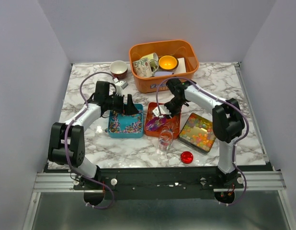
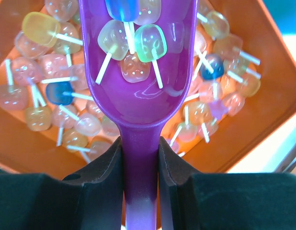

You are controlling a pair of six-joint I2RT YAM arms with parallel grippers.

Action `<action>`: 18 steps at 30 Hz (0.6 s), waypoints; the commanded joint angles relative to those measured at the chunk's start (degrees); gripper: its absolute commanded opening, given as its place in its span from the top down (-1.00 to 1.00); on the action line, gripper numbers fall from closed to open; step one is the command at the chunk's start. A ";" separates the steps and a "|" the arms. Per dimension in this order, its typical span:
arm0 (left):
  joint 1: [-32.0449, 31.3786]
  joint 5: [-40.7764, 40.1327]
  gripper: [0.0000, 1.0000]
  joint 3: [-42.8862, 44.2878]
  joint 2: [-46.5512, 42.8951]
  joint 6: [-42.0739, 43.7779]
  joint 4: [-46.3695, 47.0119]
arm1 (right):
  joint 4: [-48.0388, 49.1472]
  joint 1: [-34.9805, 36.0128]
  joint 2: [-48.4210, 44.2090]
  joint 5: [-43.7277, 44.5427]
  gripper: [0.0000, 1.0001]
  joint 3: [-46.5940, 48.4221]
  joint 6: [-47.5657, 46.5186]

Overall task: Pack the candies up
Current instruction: Scoop the fake candies from the storage box.

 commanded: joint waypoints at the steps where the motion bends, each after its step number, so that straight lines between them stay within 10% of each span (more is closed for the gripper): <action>1: 0.64 5.92 -0.97 3.35 -3.10 3.27 -4.37 | 1.30 -2.43 -4.44 -5.27 0.99 -2.84 2.15; 18: 5.30 5.58 -0.97 12.23 -5.73 11.70 -17.55 | 3.50 -12.81 -10.34 -16.15 0.99 -3.11 12.76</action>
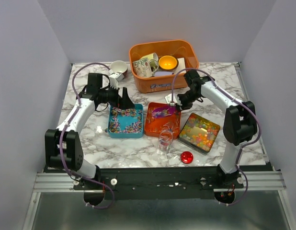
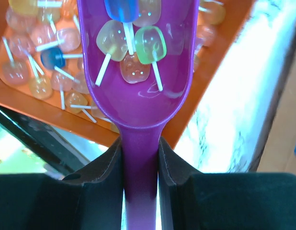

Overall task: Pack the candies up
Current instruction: Scoop the fake candies from the storage box, then place the fake candies in the packing bottle.

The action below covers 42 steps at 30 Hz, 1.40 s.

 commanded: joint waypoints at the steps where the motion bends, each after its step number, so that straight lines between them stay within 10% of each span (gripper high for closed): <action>1: 2.41 0.46 -0.97 3.73 -2.28 6.02 -6.74 | 2.17 -3.65 -4.70 -10.59 0.99 0.72 9.00; 11: 3.91 -1.57 -0.98 3.65 -3.42 6.83 -5.34 | 2.62 -4.19 -13.31 -12.80 0.99 -2.45 18.33; 24: 3.91 -9.48 -0.97 2.50 -6.41 3.56 -3.22 | -17.41 -4.01 -27.29 11.26 0.99 -7.89 1.99; 42: 4.00 -12.64 -0.97 -6.72 -13.70 2.69 -0.42 | -20.06 6.71 -31.60 24.20 0.99 -10.18 8.57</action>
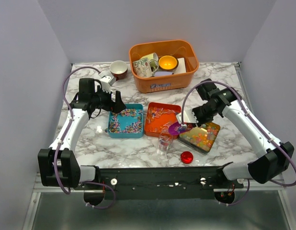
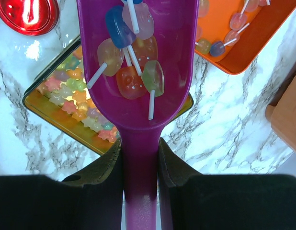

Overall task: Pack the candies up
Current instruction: Place the fake candies in the packing bottle.

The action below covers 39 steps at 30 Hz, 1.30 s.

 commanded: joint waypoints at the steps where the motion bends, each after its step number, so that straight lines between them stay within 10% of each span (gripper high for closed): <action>1: 0.48 -1.93 -0.97 -2.01 -3.06 -0.59 2.32 | -1.24 2.58 -0.52 5.58 0.99 -0.24 2.74; 39: 1.18 -1.84 -0.97 -8.60 -10.09 -5.60 9.35 | -5.73 18.67 5.37 27.47 0.99 6.97 6.25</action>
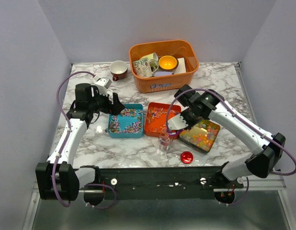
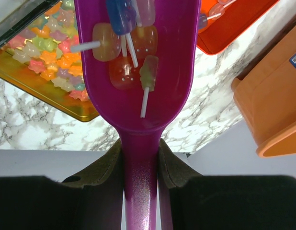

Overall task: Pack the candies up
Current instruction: Place the fake candies in the packing bottle.

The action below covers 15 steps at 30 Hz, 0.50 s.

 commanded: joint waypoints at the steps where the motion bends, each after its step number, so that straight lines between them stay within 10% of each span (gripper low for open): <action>1: 0.53 -0.18 -0.97 -1.19 -1.96 -0.86 1.83 | -4.61 1.55 0.91 4.69 0.99 1.79 0.00; 15: 0.88 0.17 -0.97 -1.37 -2.93 -2.09 3.24 | -6.11 4.54 1.61 11.64 0.99 3.55 -1.58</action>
